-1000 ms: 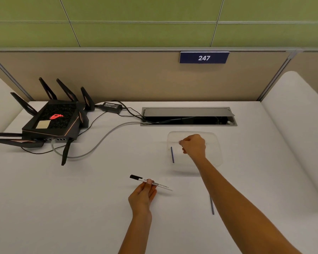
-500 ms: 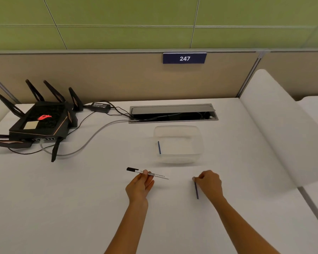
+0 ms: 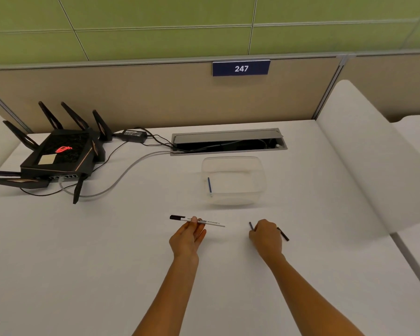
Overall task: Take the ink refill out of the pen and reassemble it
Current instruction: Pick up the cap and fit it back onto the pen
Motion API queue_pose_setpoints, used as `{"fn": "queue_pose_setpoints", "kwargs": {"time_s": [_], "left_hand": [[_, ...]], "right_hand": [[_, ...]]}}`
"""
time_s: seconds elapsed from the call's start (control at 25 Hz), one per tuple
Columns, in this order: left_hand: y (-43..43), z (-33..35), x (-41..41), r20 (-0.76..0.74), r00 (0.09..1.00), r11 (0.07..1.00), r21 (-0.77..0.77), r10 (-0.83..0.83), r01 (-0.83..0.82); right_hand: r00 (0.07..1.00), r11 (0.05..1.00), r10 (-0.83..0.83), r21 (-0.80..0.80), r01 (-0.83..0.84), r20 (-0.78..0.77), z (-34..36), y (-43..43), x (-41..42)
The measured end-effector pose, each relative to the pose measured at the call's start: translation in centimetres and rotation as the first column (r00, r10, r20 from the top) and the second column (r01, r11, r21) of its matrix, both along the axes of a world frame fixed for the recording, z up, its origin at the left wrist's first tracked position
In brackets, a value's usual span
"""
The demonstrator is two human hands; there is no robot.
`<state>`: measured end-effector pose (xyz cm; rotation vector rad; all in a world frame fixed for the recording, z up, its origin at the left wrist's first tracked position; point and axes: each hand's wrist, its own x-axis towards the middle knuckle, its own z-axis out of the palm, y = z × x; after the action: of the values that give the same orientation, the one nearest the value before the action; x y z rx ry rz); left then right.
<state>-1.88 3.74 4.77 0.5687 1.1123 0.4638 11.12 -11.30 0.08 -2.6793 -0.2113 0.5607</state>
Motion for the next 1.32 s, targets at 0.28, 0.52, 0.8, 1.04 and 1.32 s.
{"fn": "queue_pose_setpoints", "kwargs": {"time_s": [0.28, 0.52, 0.8, 1.04, 1.32], "left_hand": [[-0.1, 0.5, 0.3, 0.012, 0.999, 0.999, -0.04, 0.03, -0.03], [-0.4, 1.1, 1.4, 0.024, 0.999, 0.995, -0.093, 0.042, -0.04], [-1.4, 1.2, 2.0, 0.051, 0.998, 0.991, -0.135, 0.031, -0.024], [-1.8, 1.2, 2.0, 0.048, 0.999, 0.992, -0.128, 0.017, -0.011], [-2.2, 1.1, 1.9, 0.052, 0.999, 0.995, -0.102, -0.015, 0.02]], "right_hand": [[0.999, 0.93, 0.04, 0.364, -0.043, 0.015, 3.3, -0.3, -0.5], [0.988, 0.836, 0.136, 0.527, -0.154, 0.073, 6.0, -0.7, -2.1], [0.978, 0.83, 0.167, 0.517, -0.208, 0.125, 7.1, -1.1, -2.3], [0.966, 0.843, 0.205, 0.474, -0.255, 0.155, 7.3, -1.2, -2.3], [0.945, 0.84, 0.273, 0.434, -0.326, 0.182, 8.2, -1.1, -1.4]]}}
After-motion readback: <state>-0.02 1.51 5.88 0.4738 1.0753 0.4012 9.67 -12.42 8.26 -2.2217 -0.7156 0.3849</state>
